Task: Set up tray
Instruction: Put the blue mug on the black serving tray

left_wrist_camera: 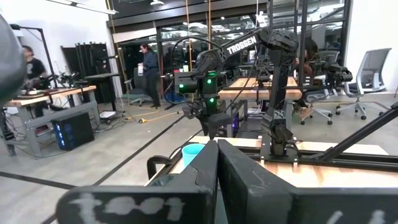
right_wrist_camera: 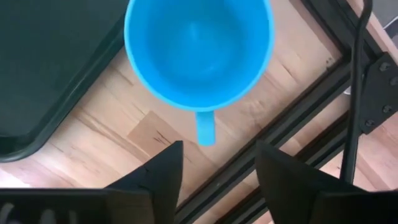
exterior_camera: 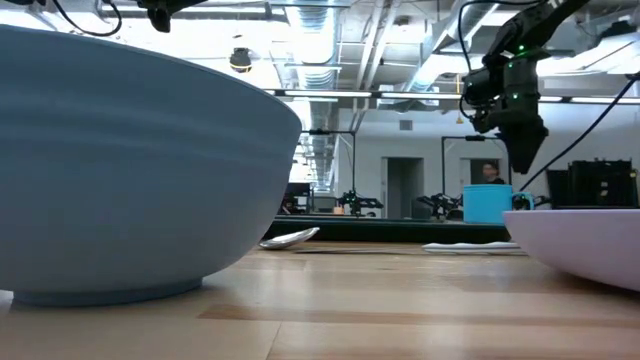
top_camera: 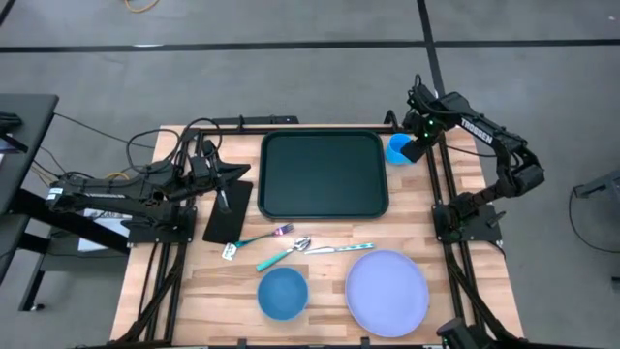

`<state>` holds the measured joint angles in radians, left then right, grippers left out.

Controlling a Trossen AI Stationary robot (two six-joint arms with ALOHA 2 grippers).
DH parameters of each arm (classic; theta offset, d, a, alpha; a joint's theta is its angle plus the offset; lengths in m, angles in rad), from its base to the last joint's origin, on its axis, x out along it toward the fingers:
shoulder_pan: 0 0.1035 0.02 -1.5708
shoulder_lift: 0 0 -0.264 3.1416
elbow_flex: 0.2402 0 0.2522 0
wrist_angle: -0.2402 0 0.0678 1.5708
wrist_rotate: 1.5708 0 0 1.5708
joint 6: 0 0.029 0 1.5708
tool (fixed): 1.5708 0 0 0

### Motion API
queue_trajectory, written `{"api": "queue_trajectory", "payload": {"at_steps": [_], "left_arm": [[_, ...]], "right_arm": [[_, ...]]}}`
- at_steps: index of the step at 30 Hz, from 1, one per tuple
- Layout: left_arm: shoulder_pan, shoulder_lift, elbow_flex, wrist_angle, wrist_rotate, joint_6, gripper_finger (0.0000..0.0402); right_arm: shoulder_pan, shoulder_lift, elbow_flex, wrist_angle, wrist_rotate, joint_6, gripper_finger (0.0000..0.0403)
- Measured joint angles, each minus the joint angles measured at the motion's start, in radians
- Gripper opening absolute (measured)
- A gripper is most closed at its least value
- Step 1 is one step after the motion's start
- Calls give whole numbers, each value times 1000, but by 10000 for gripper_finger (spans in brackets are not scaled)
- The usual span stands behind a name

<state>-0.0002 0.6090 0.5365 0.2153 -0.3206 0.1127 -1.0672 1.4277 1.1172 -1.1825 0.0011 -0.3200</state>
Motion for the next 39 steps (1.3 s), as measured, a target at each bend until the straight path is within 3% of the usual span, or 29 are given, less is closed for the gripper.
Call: {"api": "queue_trajectory", "payload": {"at_steps": [7,22,39], "left_arm": [[0,0,0,0,0,-1,0],[0,0,0,0,0,-4,0],[0,0,0,0,0,-9,0]], "right_arm": [[24,-1,-31,13,-7,-2,243],[18,-1,-129,100,0,-46,245],[18,-1,-132,126,-3,-20,245]]}}
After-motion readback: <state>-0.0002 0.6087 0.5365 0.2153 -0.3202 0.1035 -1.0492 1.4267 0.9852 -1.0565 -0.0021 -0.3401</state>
